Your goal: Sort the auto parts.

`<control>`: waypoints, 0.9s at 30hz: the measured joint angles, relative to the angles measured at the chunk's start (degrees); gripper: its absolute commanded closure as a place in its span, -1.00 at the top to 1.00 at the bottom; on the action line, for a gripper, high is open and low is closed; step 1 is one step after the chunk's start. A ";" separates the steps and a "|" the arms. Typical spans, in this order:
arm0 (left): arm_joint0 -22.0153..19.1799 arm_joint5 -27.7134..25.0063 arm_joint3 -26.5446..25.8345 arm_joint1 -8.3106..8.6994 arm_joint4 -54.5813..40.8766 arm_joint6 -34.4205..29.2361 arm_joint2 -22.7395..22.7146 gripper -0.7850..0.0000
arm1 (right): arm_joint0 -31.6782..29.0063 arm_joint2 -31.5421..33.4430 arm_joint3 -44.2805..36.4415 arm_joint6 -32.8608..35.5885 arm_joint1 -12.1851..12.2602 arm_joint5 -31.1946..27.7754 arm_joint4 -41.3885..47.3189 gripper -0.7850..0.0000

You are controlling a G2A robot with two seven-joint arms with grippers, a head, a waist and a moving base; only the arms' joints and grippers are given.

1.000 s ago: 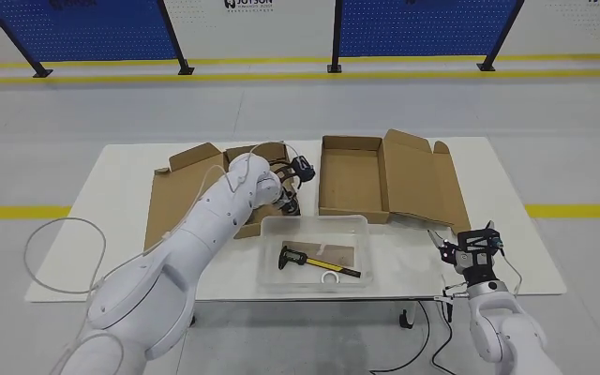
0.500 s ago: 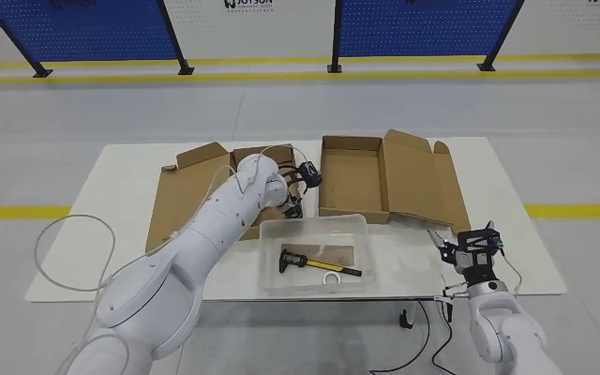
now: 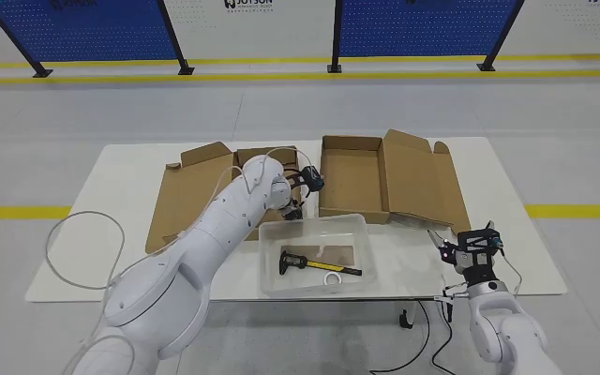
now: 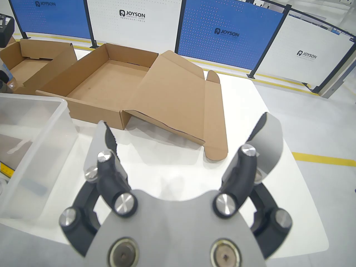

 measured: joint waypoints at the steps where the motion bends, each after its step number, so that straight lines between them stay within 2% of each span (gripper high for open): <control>1: -0.07 0.09 0.35 -0.16 0.14 0.01 0.05 0.65 | 0.00 0.00 0.00 0.00 0.00 0.00 0.00 1.00; 3: -0.16 0.24 0.80 -0.40 0.25 0.00 0.08 0.99 | 0.00 0.00 0.00 0.00 0.00 0.00 0.00 1.00; 13: -1.09 2.31 1.78 -1.00 1.55 1.44 -0.46 1.00 | 0.00 0.00 0.00 0.00 0.00 0.00 0.00 1.00; 18: -1.61 3.65 0.49 -0.60 1.61 2.24 -1.66 1.00 | 0.00 0.00 0.00 0.00 0.00 0.00 0.00 1.00; 23: -1.29 5.96 -2.95 0.79 0.79 4.22 -4.35 1.00 | 0.00 0.00 0.00 0.00 0.00 0.00 0.00 1.00; 27: 0.53 9.34 -8.17 3.03 -0.17 6.53 -8.22 1.00 | 0.00 0.00 0.00 0.00 0.00 0.00 0.00 1.00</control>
